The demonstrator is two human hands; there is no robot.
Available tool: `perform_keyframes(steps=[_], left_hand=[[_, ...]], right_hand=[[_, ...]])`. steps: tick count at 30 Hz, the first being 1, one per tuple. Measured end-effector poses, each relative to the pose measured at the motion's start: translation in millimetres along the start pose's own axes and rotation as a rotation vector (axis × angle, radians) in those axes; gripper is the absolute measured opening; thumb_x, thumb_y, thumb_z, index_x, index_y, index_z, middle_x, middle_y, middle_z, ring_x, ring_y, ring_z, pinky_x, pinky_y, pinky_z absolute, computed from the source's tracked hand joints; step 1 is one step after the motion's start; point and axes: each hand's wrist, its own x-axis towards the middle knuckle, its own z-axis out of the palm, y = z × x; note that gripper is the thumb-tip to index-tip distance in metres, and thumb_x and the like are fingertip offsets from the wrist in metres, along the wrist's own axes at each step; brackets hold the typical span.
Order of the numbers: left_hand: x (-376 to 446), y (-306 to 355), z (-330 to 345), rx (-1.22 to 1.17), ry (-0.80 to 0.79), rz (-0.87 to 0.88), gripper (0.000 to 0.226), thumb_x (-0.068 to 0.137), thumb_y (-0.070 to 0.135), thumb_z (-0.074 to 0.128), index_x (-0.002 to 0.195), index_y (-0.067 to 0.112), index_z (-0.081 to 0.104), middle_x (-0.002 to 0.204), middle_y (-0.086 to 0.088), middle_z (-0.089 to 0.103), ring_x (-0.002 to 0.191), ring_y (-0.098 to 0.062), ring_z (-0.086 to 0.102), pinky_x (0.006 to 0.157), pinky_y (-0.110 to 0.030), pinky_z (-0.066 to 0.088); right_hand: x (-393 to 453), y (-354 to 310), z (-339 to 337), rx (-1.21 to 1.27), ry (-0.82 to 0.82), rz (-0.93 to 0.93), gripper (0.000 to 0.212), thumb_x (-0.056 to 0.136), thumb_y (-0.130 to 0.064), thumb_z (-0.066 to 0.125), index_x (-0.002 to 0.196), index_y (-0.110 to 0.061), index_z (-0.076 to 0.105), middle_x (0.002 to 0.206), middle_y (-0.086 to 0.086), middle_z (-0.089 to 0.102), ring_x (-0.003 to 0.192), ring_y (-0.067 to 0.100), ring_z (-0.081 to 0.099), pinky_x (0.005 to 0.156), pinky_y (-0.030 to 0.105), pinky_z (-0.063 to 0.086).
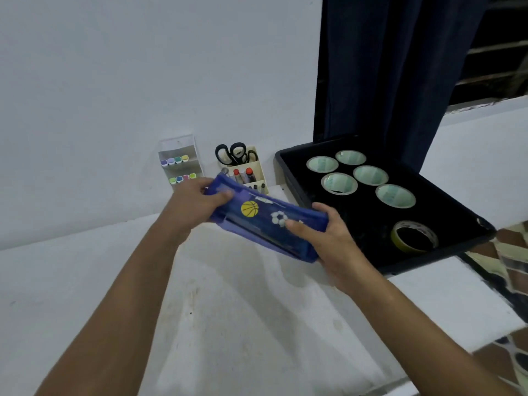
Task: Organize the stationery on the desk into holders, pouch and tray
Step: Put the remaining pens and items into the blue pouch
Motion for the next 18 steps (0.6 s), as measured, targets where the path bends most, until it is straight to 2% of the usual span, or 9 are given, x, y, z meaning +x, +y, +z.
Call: perform_keyframes(steps=[2, 4, 6, 7, 9, 11, 14, 16, 18], left_hand=[[4.8, 18.7, 14.7, -0.043, -0.038, 0.092, 0.026, 0.087, 0.017, 0.069, 0.112, 0.014, 0.066, 0.094, -0.006, 0.072, 0.084, -0.022, 0.07, 0.07, -0.036, 0.061], [14.3, 36.4, 37.8, 0.015, -0.059, 0.197, 0.022, 0.087, 0.015, 0.068, 0.109, 0.017, 0.066, 0.085, 0.0, 0.071, 0.075, -0.017, 0.068, 0.063, -0.033, 0.059], [26.2, 52.2, 67.7, 0.112, -0.071, 0.281, 0.027, 0.086, 0.015, 0.067, 0.113, 0.016, 0.064, 0.078, 0.004, 0.065, 0.067, -0.012, 0.062, 0.059, -0.027, 0.052], [31.6, 58.2, 83.8, 0.154, -0.078, 0.306, 0.034, 0.085, 0.015, 0.066, 0.118, 0.015, 0.06, 0.082, 0.002, 0.065, 0.071, -0.014, 0.062, 0.063, -0.028, 0.052], [41.6, 68.8, 117.3, 0.296, -0.081, 0.356, 0.044, 0.086, 0.018, 0.064, 0.127, 0.014, 0.052, 0.105, -0.005, 0.065, 0.095, -0.022, 0.062, 0.081, -0.028, 0.049], [46.2, 74.0, 148.0, 0.432, -0.085, 0.371, 0.042, 0.089, 0.019, 0.06, 0.127, 0.01, 0.047, 0.118, -0.009, 0.06, 0.107, -0.026, 0.058, 0.081, -0.026, 0.042], [47.4, 71.4, 183.4, 0.633, -0.115, 0.322, 0.039, 0.089, 0.015, 0.057, 0.121, 0.003, 0.037, 0.107, -0.017, 0.059, 0.093, -0.033, 0.058, 0.07, -0.037, 0.042], [49.1, 64.3, 197.7, 0.761, -0.131, 0.321, 0.04, 0.088, 0.013, 0.056, 0.12, 0.003, 0.033, 0.096, -0.015, 0.057, 0.082, -0.031, 0.057, 0.065, -0.038, 0.04], [51.1, 57.7, 204.4, 0.926, -0.167, 0.336, 0.033, 0.087, 0.012, 0.054, 0.115, 0.007, 0.037, 0.094, -0.01, 0.055, 0.088, -0.032, 0.058, 0.075, -0.04, 0.039]], right_hand=[[1.2, -19.9, -24.3, 0.016, 0.046, -0.106, 0.045, 0.075, -0.02, 0.079, 0.113, -0.019, 0.054, 0.104, 0.002, 0.065, 0.089, 0.017, 0.066, 0.077, 0.034, 0.057], [7.8, -35.1, -57.3, -0.043, 0.064, -0.146, 0.023, 0.078, -0.012, 0.075, 0.096, -0.015, 0.06, 0.087, 0.006, 0.066, 0.07, 0.015, 0.065, 0.06, 0.025, 0.056], [14.8, -45.7, -91.2, -0.199, 0.079, -0.14, 0.016, 0.08, -0.007, 0.073, 0.088, -0.014, 0.061, 0.074, 0.006, 0.061, 0.061, 0.015, 0.06, 0.049, 0.018, 0.05], [19.3, -49.0, -106.4, -0.283, 0.084, -0.14, 0.015, 0.081, -0.005, 0.071, 0.088, -0.013, 0.061, 0.072, 0.006, 0.058, 0.06, 0.016, 0.056, 0.047, 0.016, 0.048], [30.3, -53.5, -134.8, -0.531, 0.095, -0.159, 0.012, 0.084, -0.006, 0.069, 0.091, -0.013, 0.063, 0.072, 0.007, 0.057, 0.064, 0.02, 0.055, 0.045, 0.011, 0.044], [45.3, -53.7, -155.9, -0.831, 0.08, -0.134, 0.01, 0.085, -0.013, 0.068, 0.092, -0.02, 0.068, 0.08, 0.005, 0.065, 0.073, 0.022, 0.061, 0.048, 0.012, 0.046], [62.4, -50.4, -171.7, -1.13, -0.036, 0.009, 0.017, 0.088, -0.019, 0.062, 0.101, -0.024, 0.071, 0.093, 0.006, 0.071, 0.082, 0.023, 0.067, 0.052, 0.022, 0.051], [66.4, -48.1, -173.1, -1.283, -0.12, 0.058, 0.021, 0.09, -0.019, 0.06, 0.107, -0.022, 0.071, 0.101, 0.004, 0.072, 0.09, 0.021, 0.067, 0.068, 0.024, 0.052], [67.1, -45.6, -168.4, -1.378, -0.164, 0.062, 0.022, 0.089, -0.019, 0.06, 0.107, -0.019, 0.071, 0.106, 0.002, 0.071, 0.096, 0.019, 0.065, 0.081, 0.024, 0.048]])
